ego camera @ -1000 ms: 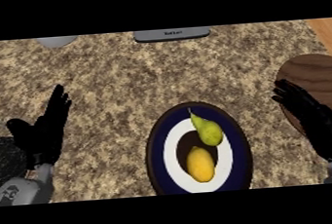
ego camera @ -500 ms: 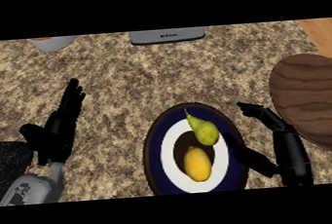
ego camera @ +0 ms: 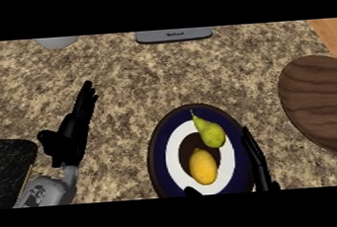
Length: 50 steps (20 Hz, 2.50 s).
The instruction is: Pick the lemon from the plate and place it in the bowl
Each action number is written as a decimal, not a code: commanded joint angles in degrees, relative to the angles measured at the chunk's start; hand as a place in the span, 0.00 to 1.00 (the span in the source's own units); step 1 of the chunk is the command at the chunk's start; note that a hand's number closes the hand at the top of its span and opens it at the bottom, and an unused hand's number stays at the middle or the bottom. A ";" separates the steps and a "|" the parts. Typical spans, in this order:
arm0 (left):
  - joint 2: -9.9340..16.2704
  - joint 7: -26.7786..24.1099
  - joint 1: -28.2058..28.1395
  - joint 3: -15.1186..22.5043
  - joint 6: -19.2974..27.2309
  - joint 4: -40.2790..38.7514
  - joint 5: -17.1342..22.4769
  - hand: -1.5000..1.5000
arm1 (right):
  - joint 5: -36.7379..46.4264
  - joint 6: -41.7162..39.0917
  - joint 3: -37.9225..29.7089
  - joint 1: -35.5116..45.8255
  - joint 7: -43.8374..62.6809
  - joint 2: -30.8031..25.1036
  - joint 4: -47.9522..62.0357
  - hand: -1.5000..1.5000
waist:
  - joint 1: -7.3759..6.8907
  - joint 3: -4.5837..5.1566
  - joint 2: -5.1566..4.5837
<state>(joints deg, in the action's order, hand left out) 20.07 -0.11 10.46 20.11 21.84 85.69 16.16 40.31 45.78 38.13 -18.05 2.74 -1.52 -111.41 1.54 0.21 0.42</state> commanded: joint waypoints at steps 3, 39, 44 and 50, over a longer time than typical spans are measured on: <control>0.60 0.74 0.55 -1.36 -0.87 1.05 -0.01 0.50 | 22.06 -2.08 6.56 -9.22 18.32 1.48 -9.36 0.00 | -0.45 0.06 -0.19; -1.77 2.53 -1.07 -4.06 -4.34 3.65 -3.78 0.50 | 11.02 -15.82 8.64 2.29 43.98 -0.64 -7.22 0.00 | -1.77 -0.25 -0.32; -3.91 -0.16 1.82 -5.51 -6.91 -3.34 -3.66 0.50 | 7.97 -15.10 6.89 5.20 44.08 1.08 -4.21 0.00 | -1.39 -0.20 -0.52; -6.16 -1.14 -2.41 -3.65 -5.08 -1.03 -6.58 0.50 | 0.92 -5.70 6.41 3.56 34.25 -0.46 5.44 0.00 | -1.57 -0.25 -0.53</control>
<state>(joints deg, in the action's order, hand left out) 15.58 1.75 9.00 16.43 17.00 87.31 10.61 45.96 33.96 44.29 -15.57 41.71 -6.21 -113.98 -0.03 -0.02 0.03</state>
